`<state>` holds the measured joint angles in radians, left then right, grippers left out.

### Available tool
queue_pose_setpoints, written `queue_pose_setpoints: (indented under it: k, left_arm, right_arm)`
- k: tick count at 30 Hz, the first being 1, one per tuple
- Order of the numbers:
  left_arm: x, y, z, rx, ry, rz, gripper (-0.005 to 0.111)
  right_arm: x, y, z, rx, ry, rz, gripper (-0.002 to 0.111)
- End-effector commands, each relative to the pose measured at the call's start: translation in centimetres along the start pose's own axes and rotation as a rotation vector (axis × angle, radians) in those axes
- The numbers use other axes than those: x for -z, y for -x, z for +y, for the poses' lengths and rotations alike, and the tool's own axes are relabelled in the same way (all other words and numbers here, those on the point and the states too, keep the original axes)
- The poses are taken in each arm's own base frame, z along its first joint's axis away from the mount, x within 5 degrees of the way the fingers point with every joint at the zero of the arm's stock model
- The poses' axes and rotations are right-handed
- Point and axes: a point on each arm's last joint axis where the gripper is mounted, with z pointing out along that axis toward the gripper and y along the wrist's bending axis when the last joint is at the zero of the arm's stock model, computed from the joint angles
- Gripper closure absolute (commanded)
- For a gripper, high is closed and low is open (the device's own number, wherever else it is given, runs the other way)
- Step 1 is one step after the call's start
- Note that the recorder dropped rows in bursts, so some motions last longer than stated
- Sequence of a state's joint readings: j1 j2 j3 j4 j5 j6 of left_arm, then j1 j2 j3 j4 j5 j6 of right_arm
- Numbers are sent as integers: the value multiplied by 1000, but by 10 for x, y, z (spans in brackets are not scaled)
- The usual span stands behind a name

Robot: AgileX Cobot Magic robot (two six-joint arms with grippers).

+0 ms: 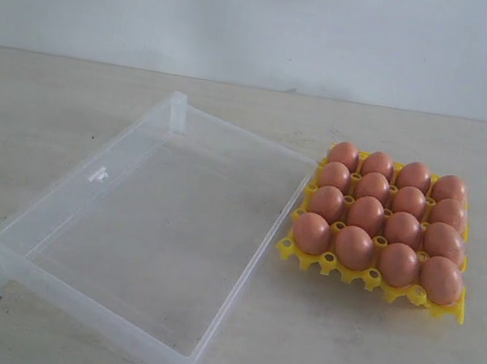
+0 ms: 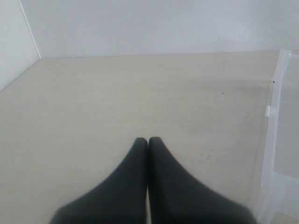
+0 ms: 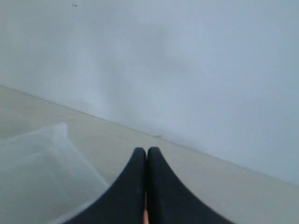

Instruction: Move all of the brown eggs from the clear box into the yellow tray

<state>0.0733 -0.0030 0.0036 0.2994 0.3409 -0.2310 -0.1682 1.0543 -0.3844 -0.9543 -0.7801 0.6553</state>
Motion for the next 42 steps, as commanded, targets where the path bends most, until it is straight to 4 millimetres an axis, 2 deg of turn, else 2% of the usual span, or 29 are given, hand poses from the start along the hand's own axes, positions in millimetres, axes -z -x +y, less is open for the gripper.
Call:
queue_pose_setpoints:
  k: [1,3,5,9,12,14,18,21,24,27,29,31,35,36,37,40,42]
  left_arm:
    - [0,1,0,-6,-2,-2,111]
    - [0,1,0,-6,-2,-2,111]
    - [0,1,0,-6,-2,-2,111]
    - [0,1,0,-6,-2,-2,111]
    - [0,1,0,-6,-2,-2,111]
    - [0,1,0,-6,-2,-2,111]
    - [0,1,0,-6,-2,-2,111]
    - [0,1,0,-6,-2,-2,111]
    - [0,1,0,-6,-2,-2,111]
    - [0,1,0,-6,-2,-2,111]
    - [0,1,0,-10,-1,-2,111]
    - [0,1,0,-10,-1,-2,111]
    - [0,1,0,-10,-1,-2,111]
    - [0,1,0,-10,-1,-2,111]
    - [0,1,0,-10,-1,-2,111]
    - [0,1,0,-10,-1,-5,111]
    - [0,1,0,-12,-1,-4,111]
  right_arm:
    - [42,15,-1,106,-318,159,109]
    - [62,17,-3,59,-461,203,109]
    - [81,21,0,-87,-557,168,109]
    - [107,29,14,-407,-572,21,109]
    - [121,34,19,-479,-566,-65,109]
    - [131,28,17,-532,-646,-34,109]
    - [145,22,18,-559,-722,-7,109]
    - [152,28,21,-530,-699,-75,109]
    - [154,39,30,-371,-596,-198,109]
    - [154,40,39,-244,-493,-289,109]
    - [148,24,44,-246,-449,-279,109]
    - [142,0,45,-194,-459,-211,109]
    - [131,-53,42,-276,-506,-146,109]
    - [131,-51,42,-281,-514,-172,109]
    - [131,-65,43,-319,-531,-25,109]
    - [135,-87,46,-359,-567,215,109]
    - [136,-88,46,-359,-580,235,109]
